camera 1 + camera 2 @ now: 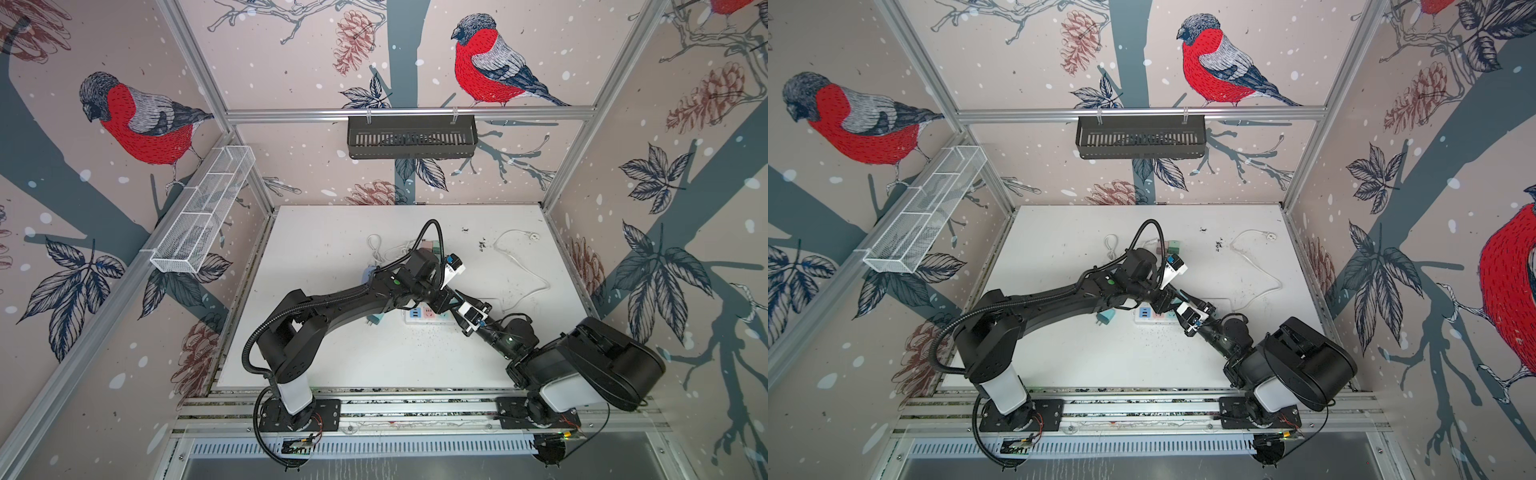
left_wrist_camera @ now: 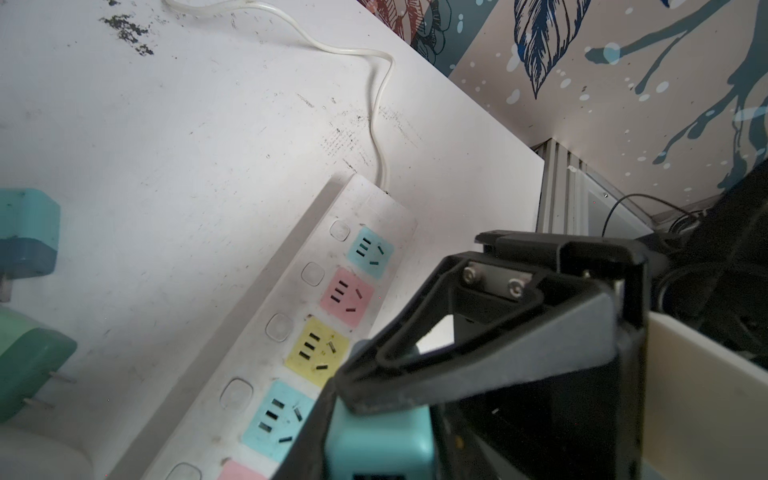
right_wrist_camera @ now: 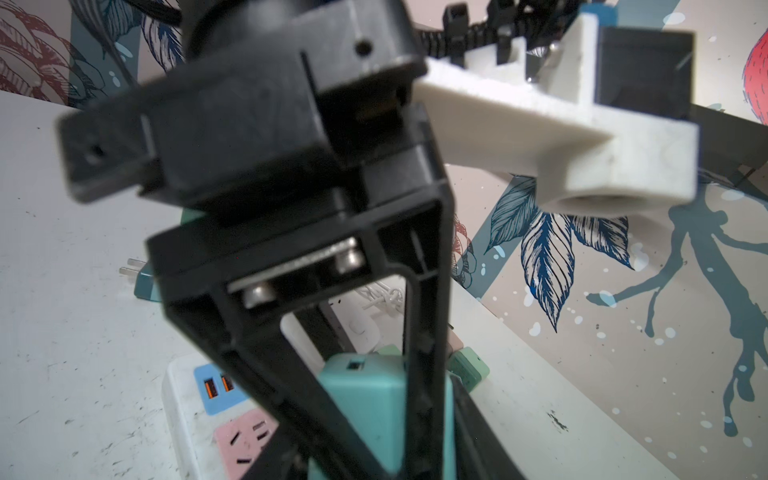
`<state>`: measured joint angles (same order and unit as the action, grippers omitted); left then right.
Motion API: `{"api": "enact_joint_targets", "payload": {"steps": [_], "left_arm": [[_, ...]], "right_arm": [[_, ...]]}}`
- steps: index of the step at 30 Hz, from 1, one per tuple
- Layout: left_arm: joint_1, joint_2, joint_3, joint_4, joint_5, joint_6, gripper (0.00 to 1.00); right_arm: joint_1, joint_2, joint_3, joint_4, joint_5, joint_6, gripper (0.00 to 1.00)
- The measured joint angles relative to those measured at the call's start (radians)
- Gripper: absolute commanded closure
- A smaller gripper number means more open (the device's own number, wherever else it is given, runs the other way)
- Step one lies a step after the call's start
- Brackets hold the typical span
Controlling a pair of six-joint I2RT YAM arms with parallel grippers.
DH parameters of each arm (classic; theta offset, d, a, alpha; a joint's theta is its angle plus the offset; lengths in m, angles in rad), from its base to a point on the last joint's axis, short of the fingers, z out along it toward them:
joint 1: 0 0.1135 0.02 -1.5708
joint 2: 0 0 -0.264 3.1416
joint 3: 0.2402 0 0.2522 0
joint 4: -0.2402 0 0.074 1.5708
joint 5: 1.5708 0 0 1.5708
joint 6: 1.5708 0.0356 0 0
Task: Insert the plug
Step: 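Grasp the teal adapter with the left gripper while the right gripper holds it, then open the right gripper and draw it back while the left holds the adapter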
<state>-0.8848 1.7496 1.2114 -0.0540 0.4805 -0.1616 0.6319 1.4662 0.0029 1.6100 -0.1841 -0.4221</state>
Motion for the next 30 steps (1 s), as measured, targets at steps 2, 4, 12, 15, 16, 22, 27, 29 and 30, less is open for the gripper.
{"api": "enact_joint_targets", "payload": {"steps": [2, 4, 12, 15, 16, 22, 27, 29, 30], "left_arm": [[0.000, 0.000, 0.003, 0.002, 0.000, -0.006, 0.88], [-0.002, -0.008, -0.001, -0.005, 0.009, 0.006, 0.92], [-0.007, -0.169, -0.070, 0.000, -0.053, 0.044, 1.00], [-0.002, -0.255, -0.102, -0.009, -0.108, 0.061, 1.00], [0.000, -0.290, -0.116, -0.013, -0.135, 0.066, 1.00], [0.005, -0.540, -0.293, 0.009, -0.301, 0.138, 1.00], [-0.008, -0.713, -0.414, 0.023, -0.318, 0.245, 1.00], [-0.026, -0.781, -0.460, 0.046, -0.293, 0.281, 1.00], [-0.031, -0.809, -0.486, 0.064, -0.282, 0.296, 1.00]], "right_arm": [[0.000, -0.003, 0.000, 0.003, 0.002, 0.001, 0.43], [-0.002, -0.004, 0.000, 0.003, 0.005, 0.017, 0.00], [-0.004, -0.008, 0.000, 0.004, 0.019, 0.027, 0.00], [-0.011, -0.015, 0.000, 0.005, 0.021, 0.031, 0.00], [-0.016, -0.018, 0.000, 0.005, 0.027, 0.035, 0.00], [-0.076, -0.040, 0.000, 0.005, 0.039, 0.103, 0.00], [-0.267, -0.092, 0.000, -0.002, 0.105, 0.331, 0.01], [-0.319, -0.155, 0.000, -0.004, 0.192, 0.444, 0.00], [-0.328, -0.214, 0.000, -0.011, 0.237, 0.506, 0.01]]}}
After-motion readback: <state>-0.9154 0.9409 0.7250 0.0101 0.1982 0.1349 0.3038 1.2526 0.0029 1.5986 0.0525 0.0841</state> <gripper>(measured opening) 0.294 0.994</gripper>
